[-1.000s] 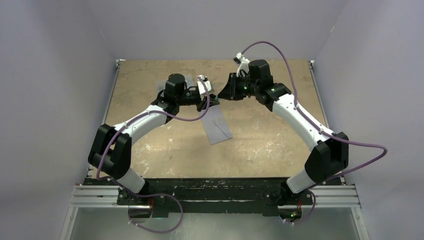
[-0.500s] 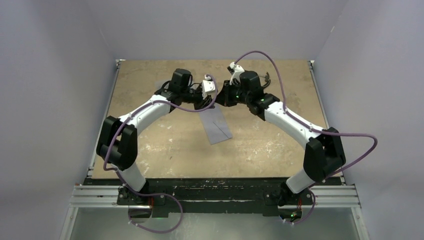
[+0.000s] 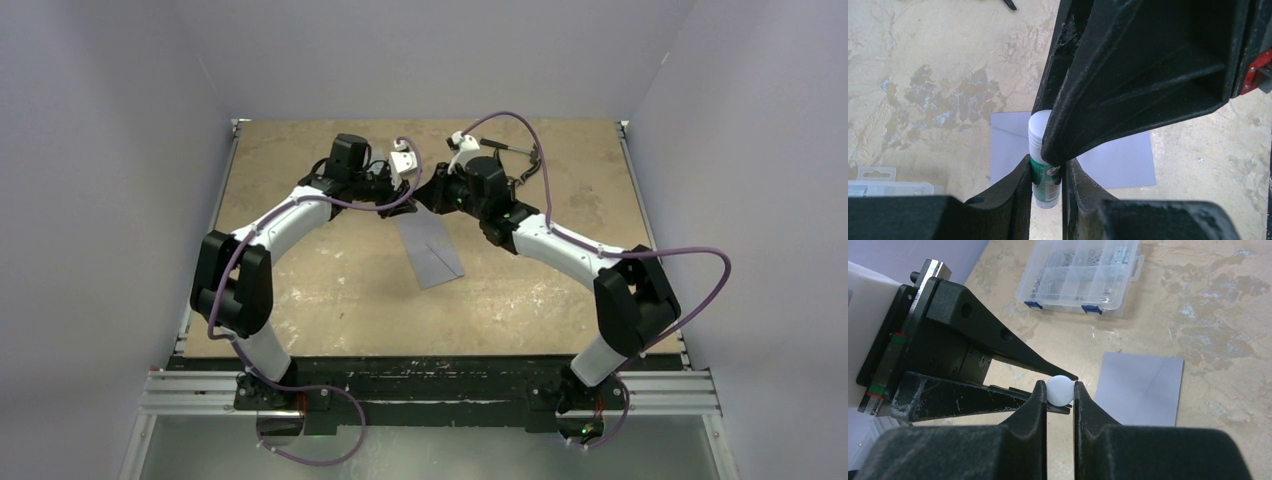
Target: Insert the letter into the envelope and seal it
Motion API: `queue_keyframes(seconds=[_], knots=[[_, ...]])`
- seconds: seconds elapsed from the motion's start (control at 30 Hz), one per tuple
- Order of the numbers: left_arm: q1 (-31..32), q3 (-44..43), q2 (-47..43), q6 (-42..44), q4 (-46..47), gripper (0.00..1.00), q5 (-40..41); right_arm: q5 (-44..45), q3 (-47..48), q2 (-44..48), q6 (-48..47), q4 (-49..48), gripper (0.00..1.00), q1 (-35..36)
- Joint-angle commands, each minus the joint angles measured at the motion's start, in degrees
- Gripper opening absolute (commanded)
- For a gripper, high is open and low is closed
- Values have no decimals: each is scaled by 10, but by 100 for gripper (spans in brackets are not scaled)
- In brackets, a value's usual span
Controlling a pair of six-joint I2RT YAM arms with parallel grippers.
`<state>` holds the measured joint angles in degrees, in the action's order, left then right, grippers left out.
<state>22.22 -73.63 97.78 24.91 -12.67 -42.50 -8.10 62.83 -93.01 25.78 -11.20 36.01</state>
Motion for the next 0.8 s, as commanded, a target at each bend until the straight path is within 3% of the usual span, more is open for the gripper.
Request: queue_keyframes(seconds=[0.0,0.2,0.3,0.53,0.63,0.77], knots=[[-23,-60,-64,-29,250,0,-84,-70,-7,-47,-3,256,0,36],[-26,-25,-66,49,86,0,-41,-72,157,-40,8,263,4,-17],[-27,-18,-67,69,44,0,-16,-99,196,-40,25,236,18,-45],[-27,-22,-60,83,-5,0,5,-204,189,-6,85,108,76,-85],[-27,-24,-57,91,-29,0,11,-228,166,18,113,67,84,-99],[-27,-29,-48,106,-60,0,42,-193,142,48,104,83,86,-106]])
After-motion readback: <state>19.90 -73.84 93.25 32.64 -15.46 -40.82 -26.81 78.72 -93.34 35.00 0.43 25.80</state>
